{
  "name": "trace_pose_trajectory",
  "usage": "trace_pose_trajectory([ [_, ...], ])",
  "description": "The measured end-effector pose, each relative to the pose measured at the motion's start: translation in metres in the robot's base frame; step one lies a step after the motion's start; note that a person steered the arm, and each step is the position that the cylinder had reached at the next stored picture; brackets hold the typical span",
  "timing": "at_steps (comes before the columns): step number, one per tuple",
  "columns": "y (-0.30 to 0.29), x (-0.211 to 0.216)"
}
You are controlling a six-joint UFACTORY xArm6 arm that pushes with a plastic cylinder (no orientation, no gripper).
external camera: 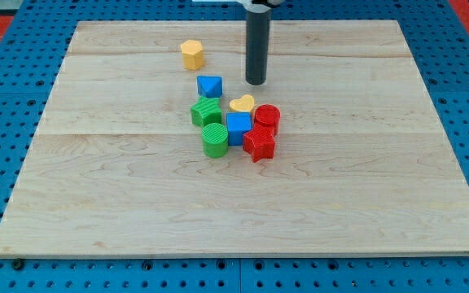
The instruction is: Move blue triangle on left side of green star
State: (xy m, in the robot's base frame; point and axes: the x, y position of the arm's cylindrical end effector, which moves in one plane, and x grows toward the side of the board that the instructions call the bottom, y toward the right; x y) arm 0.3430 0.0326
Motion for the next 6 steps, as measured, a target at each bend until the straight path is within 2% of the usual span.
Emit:
trace_pose_trajectory([
  [2,-0.094,0.005],
  [3,-0.121,0.017],
  [4,-0.124,0.008],
  [6,-0.144,0.065],
])
